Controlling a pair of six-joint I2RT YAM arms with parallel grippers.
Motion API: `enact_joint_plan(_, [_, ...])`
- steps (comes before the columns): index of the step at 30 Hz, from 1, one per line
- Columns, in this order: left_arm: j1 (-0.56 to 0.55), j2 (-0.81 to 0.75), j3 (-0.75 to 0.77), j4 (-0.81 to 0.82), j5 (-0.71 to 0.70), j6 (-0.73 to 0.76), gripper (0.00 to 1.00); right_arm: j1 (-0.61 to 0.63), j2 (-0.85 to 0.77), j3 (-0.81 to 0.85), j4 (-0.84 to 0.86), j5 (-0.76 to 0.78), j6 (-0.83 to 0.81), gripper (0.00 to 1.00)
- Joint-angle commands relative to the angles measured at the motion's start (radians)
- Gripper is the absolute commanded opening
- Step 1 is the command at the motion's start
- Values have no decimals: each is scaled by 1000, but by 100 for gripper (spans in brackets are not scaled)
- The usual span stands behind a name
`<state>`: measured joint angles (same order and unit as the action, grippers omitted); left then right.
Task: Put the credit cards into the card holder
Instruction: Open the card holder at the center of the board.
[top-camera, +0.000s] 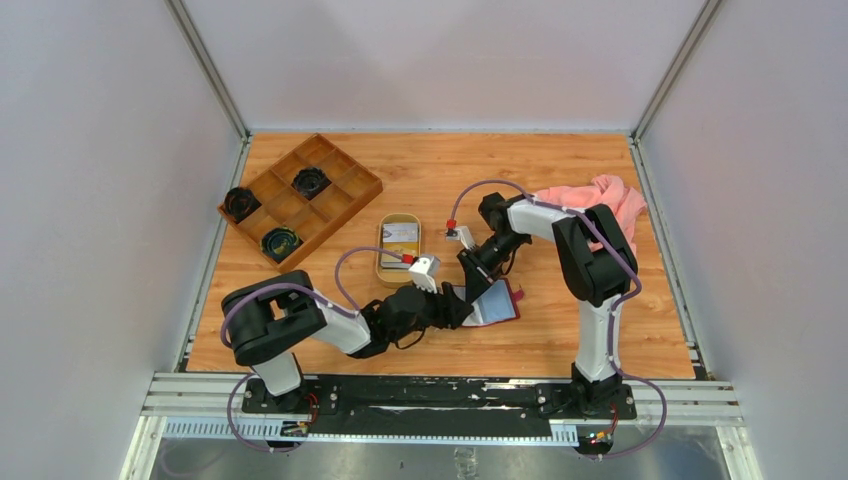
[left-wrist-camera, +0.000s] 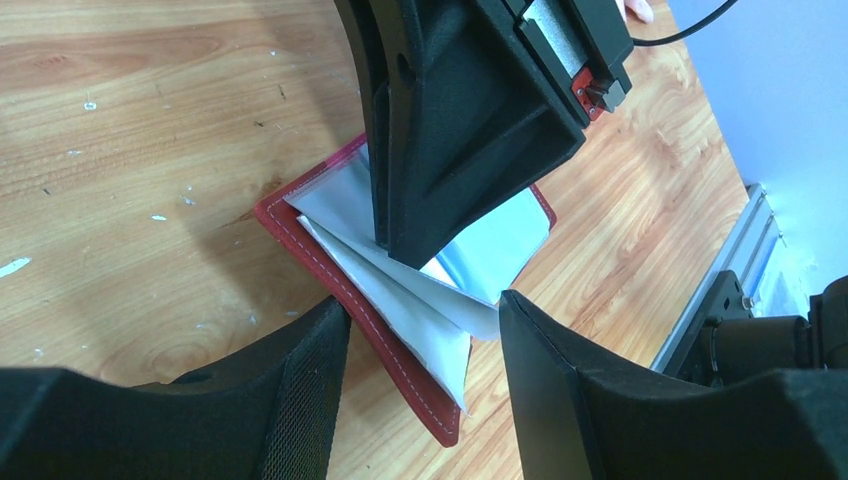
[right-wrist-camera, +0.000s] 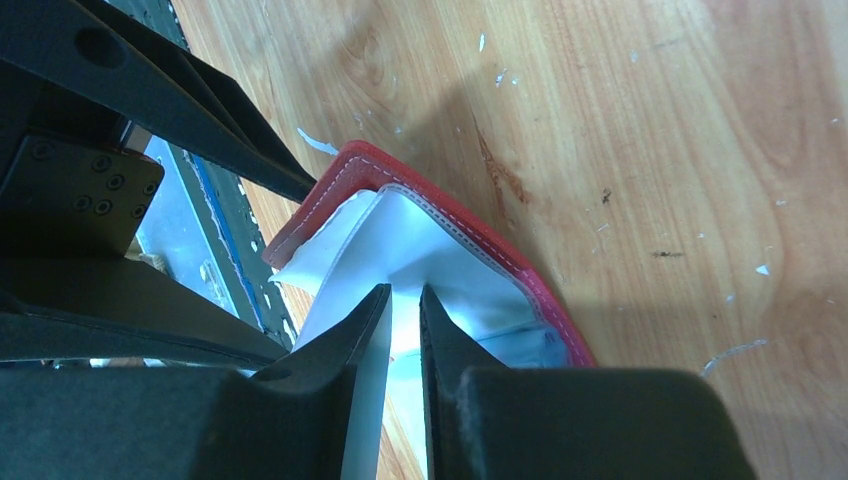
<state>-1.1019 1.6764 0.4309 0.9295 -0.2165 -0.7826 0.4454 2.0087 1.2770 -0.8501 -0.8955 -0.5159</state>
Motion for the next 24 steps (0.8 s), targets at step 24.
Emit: enact_joint_plan(24, [31, -6, -60, 130, -7, -46, 71, 13, -23, 11, -69, -51, -74, 23])
